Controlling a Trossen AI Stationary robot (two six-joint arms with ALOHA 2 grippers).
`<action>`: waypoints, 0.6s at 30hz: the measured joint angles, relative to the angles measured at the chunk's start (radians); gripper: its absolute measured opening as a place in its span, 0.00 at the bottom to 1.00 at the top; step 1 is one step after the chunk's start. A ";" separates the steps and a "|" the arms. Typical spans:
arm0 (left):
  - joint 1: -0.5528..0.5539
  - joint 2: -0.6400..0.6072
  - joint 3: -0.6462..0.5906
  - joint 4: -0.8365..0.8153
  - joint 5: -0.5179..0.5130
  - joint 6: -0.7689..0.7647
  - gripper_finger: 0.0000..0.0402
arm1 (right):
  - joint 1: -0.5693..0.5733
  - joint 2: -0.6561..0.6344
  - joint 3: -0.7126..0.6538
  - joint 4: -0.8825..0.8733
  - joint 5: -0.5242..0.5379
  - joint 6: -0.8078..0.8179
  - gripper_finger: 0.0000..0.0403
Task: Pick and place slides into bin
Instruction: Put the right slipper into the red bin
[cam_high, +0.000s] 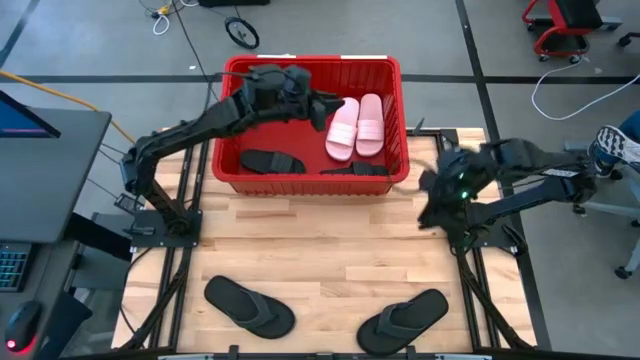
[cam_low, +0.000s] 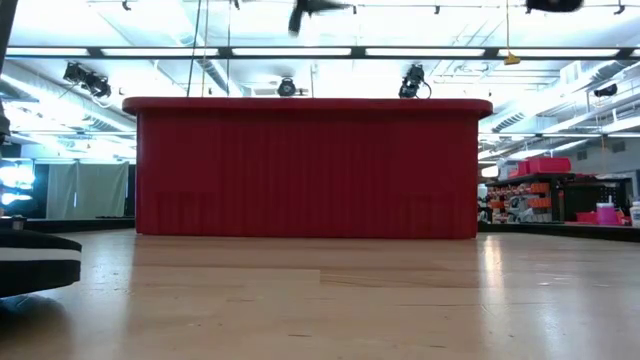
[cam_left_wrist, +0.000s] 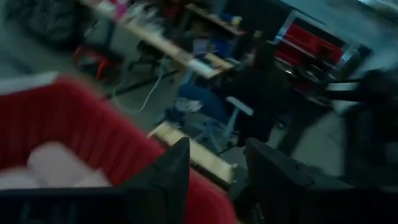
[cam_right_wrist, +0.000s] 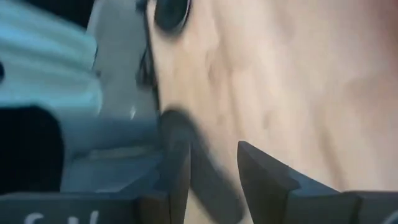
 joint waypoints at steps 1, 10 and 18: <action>-0.013 0.000 0.043 -0.034 0.002 0.031 0.39 | 0.033 0.000 -0.034 0.014 -0.019 0.016 0.34; -0.089 0.000 0.289 -0.307 0.001 0.018 0.34 | 0.447 0.011 -0.432 0.692 -0.104 0.387 0.32; -0.140 0.001 0.326 -0.430 0.001 0.021 0.29 | 0.704 0.143 -0.561 1.024 0.230 0.393 0.32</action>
